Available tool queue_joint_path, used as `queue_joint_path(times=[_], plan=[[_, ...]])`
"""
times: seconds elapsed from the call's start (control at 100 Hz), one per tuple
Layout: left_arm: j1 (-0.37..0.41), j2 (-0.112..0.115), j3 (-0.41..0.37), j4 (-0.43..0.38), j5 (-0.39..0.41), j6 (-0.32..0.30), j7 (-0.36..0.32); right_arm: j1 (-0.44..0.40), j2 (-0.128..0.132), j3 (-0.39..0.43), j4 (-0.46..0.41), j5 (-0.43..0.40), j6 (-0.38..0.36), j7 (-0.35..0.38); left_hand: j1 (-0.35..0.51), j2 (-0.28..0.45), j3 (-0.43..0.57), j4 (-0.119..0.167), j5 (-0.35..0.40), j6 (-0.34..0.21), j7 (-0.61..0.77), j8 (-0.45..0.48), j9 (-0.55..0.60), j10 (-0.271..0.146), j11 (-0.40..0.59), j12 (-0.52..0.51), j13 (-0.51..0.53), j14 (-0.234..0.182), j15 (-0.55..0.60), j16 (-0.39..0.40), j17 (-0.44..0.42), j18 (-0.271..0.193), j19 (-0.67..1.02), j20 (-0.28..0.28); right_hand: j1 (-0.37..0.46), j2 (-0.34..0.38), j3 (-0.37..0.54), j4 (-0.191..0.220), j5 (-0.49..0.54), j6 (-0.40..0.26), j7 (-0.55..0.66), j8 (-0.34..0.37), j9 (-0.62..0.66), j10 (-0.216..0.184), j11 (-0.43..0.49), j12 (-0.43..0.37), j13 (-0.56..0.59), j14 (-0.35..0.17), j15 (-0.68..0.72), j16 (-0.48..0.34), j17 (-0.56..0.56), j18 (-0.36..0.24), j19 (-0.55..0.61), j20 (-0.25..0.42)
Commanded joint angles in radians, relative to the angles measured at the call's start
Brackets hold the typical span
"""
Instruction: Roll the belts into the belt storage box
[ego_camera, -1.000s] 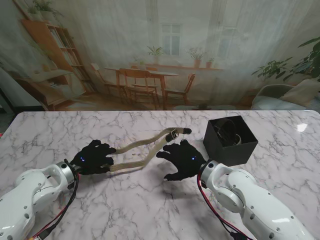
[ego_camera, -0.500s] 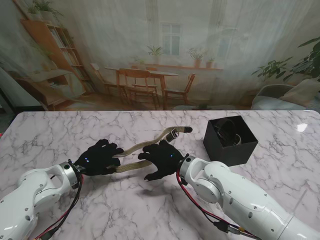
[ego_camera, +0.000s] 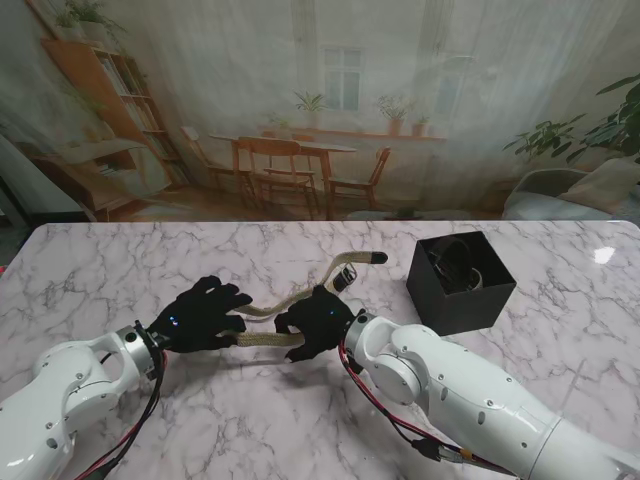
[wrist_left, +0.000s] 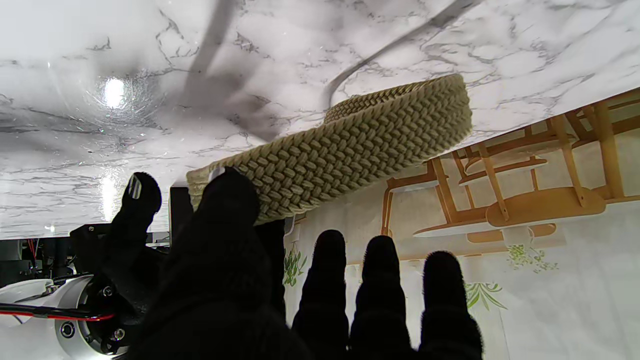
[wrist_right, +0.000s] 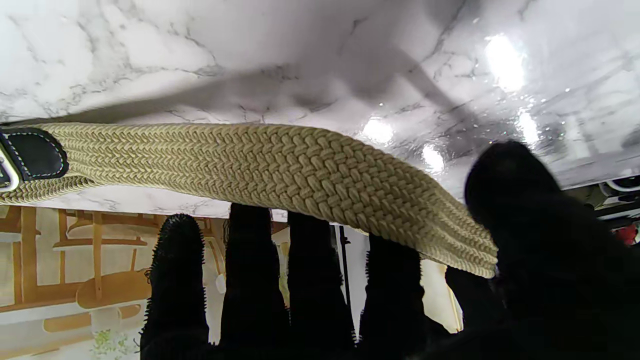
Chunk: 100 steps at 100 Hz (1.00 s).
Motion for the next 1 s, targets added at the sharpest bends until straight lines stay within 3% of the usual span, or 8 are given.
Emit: queue_joint_path(times=[0.0, 0.17, 0.29, 0.35, 0.6, 0.82, 0.91, 0.99], plan=[[0.001, -0.003, 0.0, -0.009, -0.005, -0.004, -0.018, -0.013, -0.006, 0.003, -0.003, -0.011, 0.008, -0.006, 0.047, 0.002, 0.024, -0.003, 0.045, -0.022, 0.023, 0.025, 0.018, 0.009, 0.004, 0.015, 0.017, 0.008, 0.008, 0.008, -0.009, 0.023, 0.022, -0.014, 0.065, -0.056, 0.041, -0.04, 0.035, -0.095, 0.102, -0.038, 0.145, -0.049, 0.039, 0.026, 0.105, -0.034, 0.044, 0.032, 0.022, 0.041, 0.012, -0.021], [0.0, -0.003, 0.0, -0.01, -0.006, -0.003, -0.019, -0.034, 0.001, 0.02, -0.021, -0.016, 0.002, 0.002, 0.045, 0.003, 0.024, -0.003, 0.044, -0.022, 0.022, 0.026, 0.019, 0.008, 0.005, 0.016, 0.018, 0.007, 0.007, 0.008, -0.01, 0.022, 0.022, -0.014, 0.185, -0.045, 0.149, -0.066, 0.03, -0.095, 0.13, -0.106, 0.432, -0.149, 0.221, 0.147, 0.349, -0.124, 0.135, 0.103, 0.124, 0.006, 0.065, -0.02], [0.007, -0.003, -0.014, -0.015, -0.003, 0.001, -0.017, -0.077, 0.02, 0.069, -0.066, -0.031, -0.019, 0.038, 0.044, 0.005, 0.024, -0.003, 0.041, -0.022, 0.021, 0.027, 0.018, 0.008, 0.005, 0.016, 0.018, 0.007, 0.007, 0.008, -0.011, 0.024, 0.021, -0.014, 0.239, 0.048, 0.12, -0.077, -0.018, 0.031, -0.045, -0.374, 0.439, -0.144, 0.381, 0.211, 0.47, -0.122, 0.234, 0.167, 0.233, -0.015, 0.151, 0.025], [0.011, -0.003, -0.022, -0.016, 0.001, 0.001, -0.017, -0.113, 0.033, 0.111, -0.102, -0.049, -0.03, 0.061, 0.043, 0.006, 0.024, -0.003, 0.039, -0.024, 0.021, 0.028, 0.018, 0.007, 0.004, 0.016, 0.018, 0.007, 0.007, 0.008, -0.011, 0.024, 0.02, -0.015, 0.257, 0.088, 0.091, -0.083, 0.022, 0.066, -0.061, -0.419, 0.451, -0.131, 0.422, 0.229, 0.552, -0.095, 0.316, 0.204, 0.346, 0.044, 0.226, 0.063], [0.039, 0.001, -0.048, -0.027, 0.021, -0.013, -0.014, -0.287, 0.08, 0.302, -0.252, -0.168, -0.111, 0.153, 0.042, 0.009, 0.023, -0.004, 0.034, -0.029, 0.02, 0.028, 0.024, 0.007, 0.004, 0.016, 0.022, 0.008, 0.005, 0.007, -0.01, 0.027, 0.021, -0.014, 0.278, 0.111, 0.05, -0.074, 0.158, 0.038, -0.048, -0.425, 0.504, -0.11, 0.457, 0.268, 0.584, -0.094, 0.532, 0.268, 0.431, 0.016, 0.297, 0.081], [0.045, 0.005, -0.035, -0.02, 0.025, -0.013, -0.044, -0.412, 0.101, 0.433, -0.303, -0.309, -0.19, 0.136, 0.03, 0.017, 0.017, -0.006, 0.025, -0.043, 0.006, 0.015, 0.046, 0.002, 0.004, 0.015, 0.03, 0.01, 0.003, 0.005, -0.01, 0.032, 0.019, -0.015, 0.281, 0.112, 0.057, -0.076, 0.206, -0.016, -0.031, -0.384, 0.504, -0.125, 0.415, 0.266, 0.577, -0.11, 0.488, 0.245, 0.411, -0.018, 0.303, 0.09], [0.039, 0.002, -0.024, -0.009, 0.008, 0.002, -0.054, -0.452, 0.103, 0.472, -0.315, -0.33, -0.202, 0.123, -0.035, 0.057, -0.016, -0.012, -0.038, -0.029, -0.116, -0.077, 0.041, 0.006, -0.019, 0.0, 0.052, 0.018, -0.002, -0.002, -0.002, 0.043, 0.017, -0.016, 0.282, 0.114, 0.058, -0.076, 0.209, -0.017, -0.032, -0.376, 0.503, -0.128, 0.405, 0.264, 0.577, -0.113, 0.468, 0.242, 0.405, -0.018, 0.299, 0.092], [0.027, -0.003, -0.015, 0.001, -0.043, 0.003, -0.086, -0.477, 0.104, 0.497, -0.325, -0.351, -0.205, 0.112, -0.225, 0.153, -0.043, -0.014, -0.166, 0.006, -0.406, -0.225, -0.017, 0.015, -0.086, -0.071, 0.058, 0.02, -0.032, -0.034, 0.002, 0.041, -0.011, -0.029, 0.281, 0.115, 0.059, -0.076, 0.21, -0.02, -0.031, -0.371, 0.504, -0.131, 0.403, 0.264, 0.578, -0.115, 0.465, 0.244, 0.405, -0.02, 0.3, 0.093]])
